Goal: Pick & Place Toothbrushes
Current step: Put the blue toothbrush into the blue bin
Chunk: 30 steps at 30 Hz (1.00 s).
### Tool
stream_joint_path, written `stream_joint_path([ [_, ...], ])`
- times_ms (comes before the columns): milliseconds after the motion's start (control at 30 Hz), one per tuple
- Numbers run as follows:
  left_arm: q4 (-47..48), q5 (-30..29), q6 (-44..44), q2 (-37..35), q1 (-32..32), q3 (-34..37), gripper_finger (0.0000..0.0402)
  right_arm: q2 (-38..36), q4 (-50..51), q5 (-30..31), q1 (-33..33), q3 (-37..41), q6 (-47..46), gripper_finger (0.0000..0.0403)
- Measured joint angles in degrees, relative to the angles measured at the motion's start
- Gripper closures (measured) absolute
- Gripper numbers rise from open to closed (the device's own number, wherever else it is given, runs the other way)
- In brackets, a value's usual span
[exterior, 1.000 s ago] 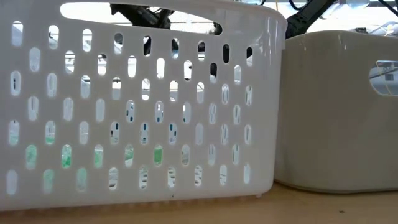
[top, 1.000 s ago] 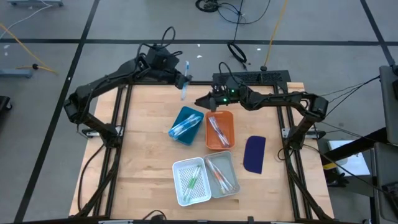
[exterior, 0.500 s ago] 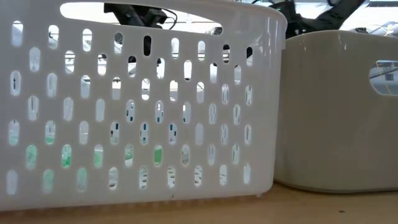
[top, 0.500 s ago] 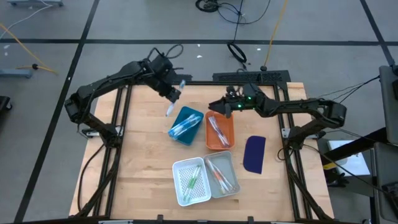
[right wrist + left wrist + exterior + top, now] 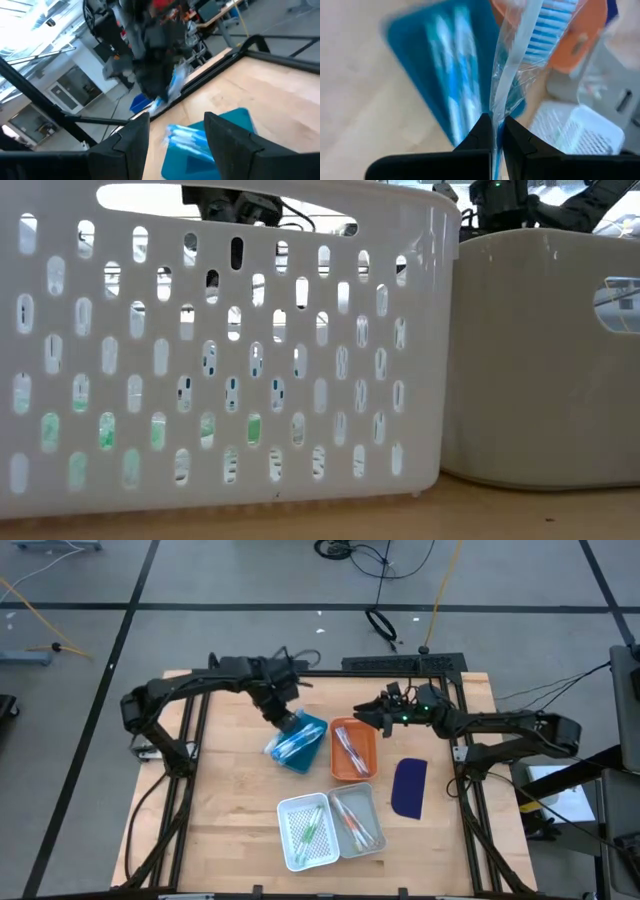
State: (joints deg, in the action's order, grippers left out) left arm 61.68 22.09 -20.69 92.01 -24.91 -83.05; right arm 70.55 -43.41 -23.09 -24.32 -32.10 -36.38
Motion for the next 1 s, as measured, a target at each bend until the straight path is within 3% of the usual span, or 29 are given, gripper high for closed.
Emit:
stream_joint_path([
  [367,4.23,9.18,0.57,7.83,1.2,-1.32,0.0394,-1.41,-0.08,0.66,0.02,0.53,0.65,0.0222],
  [533,13.49,8.18,4.72,13.02,-0.18,-9.03,0.0394,-1.41,-0.12,0.61,0.02,0.53,0.84,0.0222],
  [700,16.8,8.27,7.48,19.78,-0.31,-16.67,0.0394,-1.41,-0.12,0.59,0.04,0.53,1.03,0.0222],
  [1000,23.08,7.81,9.43,25.91,-0.06,-21.49,0.0392,-1.39,-0.21,0.67,0.04,0.53,1.48,0.0222],
])
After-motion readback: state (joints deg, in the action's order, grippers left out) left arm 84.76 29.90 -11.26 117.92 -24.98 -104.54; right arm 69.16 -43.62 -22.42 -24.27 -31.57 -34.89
